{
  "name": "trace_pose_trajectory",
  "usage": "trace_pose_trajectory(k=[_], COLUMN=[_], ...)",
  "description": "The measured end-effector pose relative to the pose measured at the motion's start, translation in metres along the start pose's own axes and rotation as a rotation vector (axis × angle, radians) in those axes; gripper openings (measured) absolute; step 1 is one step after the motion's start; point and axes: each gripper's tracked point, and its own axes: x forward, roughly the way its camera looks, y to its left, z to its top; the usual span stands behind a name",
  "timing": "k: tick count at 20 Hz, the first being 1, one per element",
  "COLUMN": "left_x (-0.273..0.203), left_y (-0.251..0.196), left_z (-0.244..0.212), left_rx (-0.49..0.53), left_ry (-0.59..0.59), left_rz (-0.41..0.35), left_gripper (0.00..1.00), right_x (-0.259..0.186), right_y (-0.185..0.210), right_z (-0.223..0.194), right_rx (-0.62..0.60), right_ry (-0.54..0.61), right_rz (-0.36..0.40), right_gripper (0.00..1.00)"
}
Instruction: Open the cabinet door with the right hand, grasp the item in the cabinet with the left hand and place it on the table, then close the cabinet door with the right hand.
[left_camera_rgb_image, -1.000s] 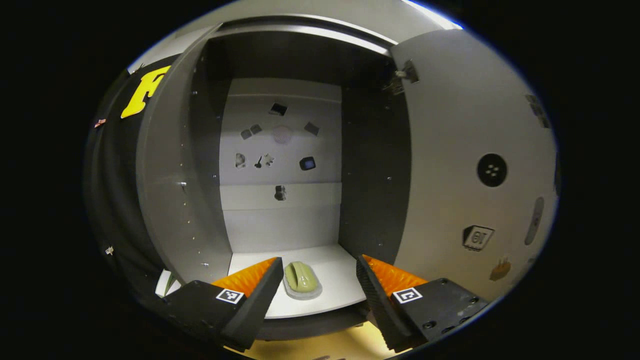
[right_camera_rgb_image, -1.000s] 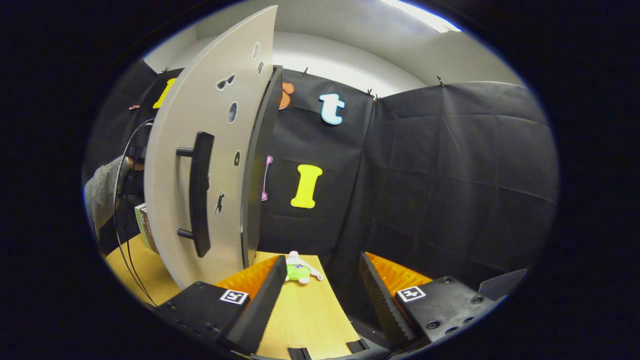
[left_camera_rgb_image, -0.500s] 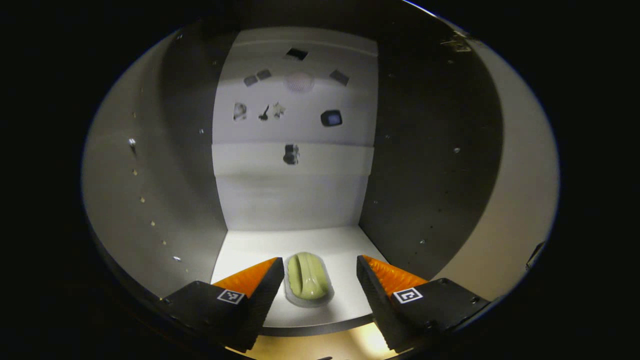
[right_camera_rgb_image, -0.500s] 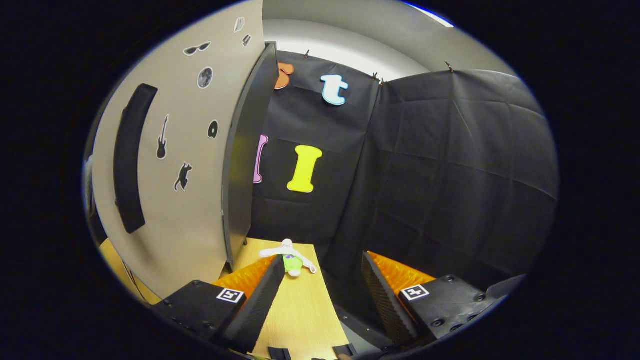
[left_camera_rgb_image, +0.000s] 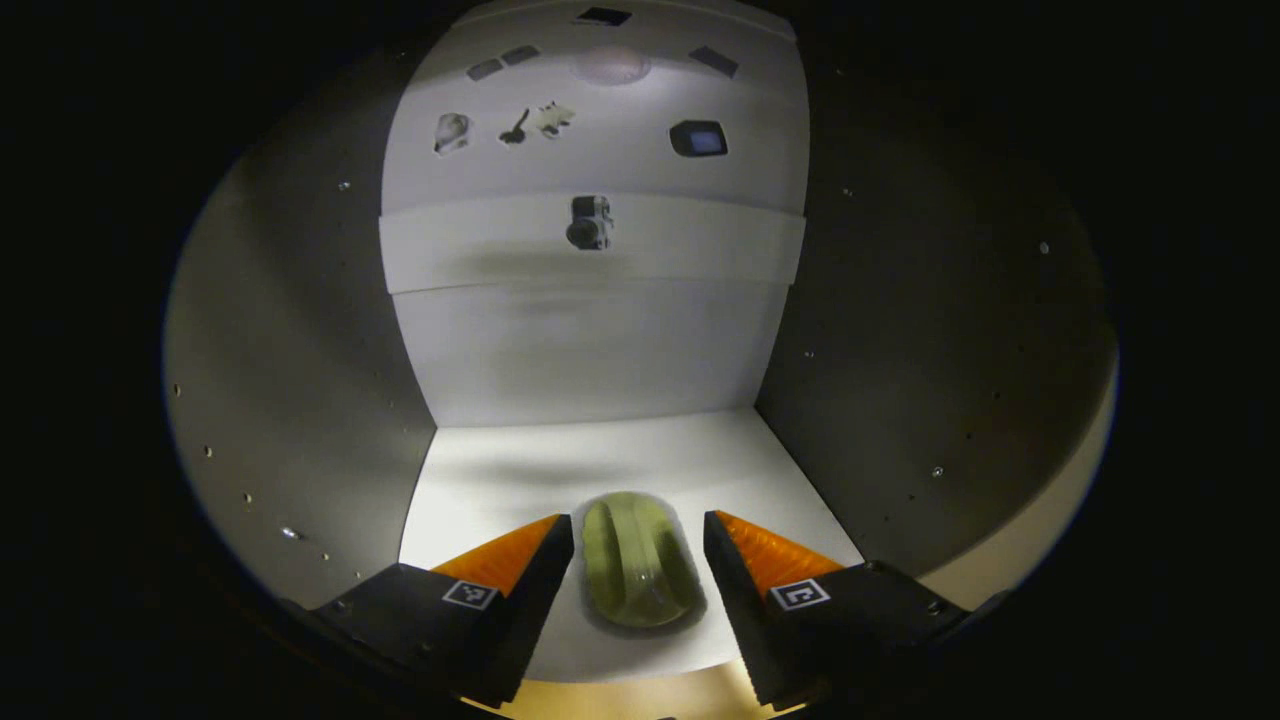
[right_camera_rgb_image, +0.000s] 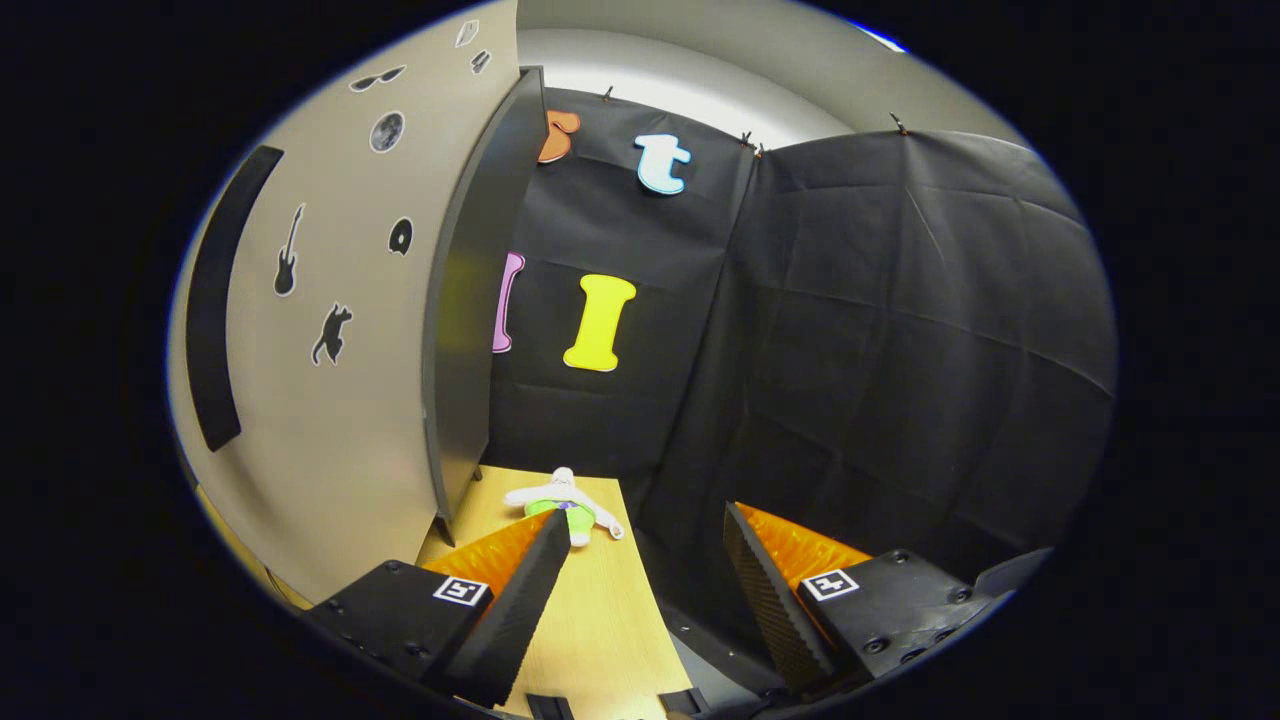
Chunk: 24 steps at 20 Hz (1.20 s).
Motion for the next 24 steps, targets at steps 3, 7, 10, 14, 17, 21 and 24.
trace_pose_trajectory(k=[3,7,10,14,17,21,24], left_x=[0.011,0.023,0.02,0.019,0.013,-0.006,-0.032], left_y=[-0.001,0.008,0.017,0.016,0.018,0.021,0.01], left_z=[-0.007,-0.019,-0.017,-0.018,-0.019,-0.012,-0.019], left_rx=[-0.09,-0.144,-0.107,-0.041,-0.011,0.08,0.023], left_ry=[0.054,0.106,0.11,0.131,0.127,0.079,0.064], left_rz=[-0.02,0.004,0.047,0.067,0.072,0.084,0.017], left_gripper=[0.8,0.63,0.34,0.22,0.18,0.17,0.17], right_x=[0.003,0.005,0.01,0.013,0.012,0.005,-0.008], right_y=[-0.001,-0.003,-0.004,-0.001,0.002,0.006,0.015], right_z=[-0.005,-0.013,-0.013,-0.011,-0.01,-0.007,0.001], right_rx=[-0.02,-0.023,-0.015,-0.014,-0.016,-0.011,-0.02], right_ry=[0.008,0.026,0.029,0.021,0.014,0.009,-0.006], right_rz=[-0.003,-0.002,0.006,0.017,0.021,0.015,0.01], right_gripper=[0.98,0.98,0.98,0.97,0.97,0.97,0.97])
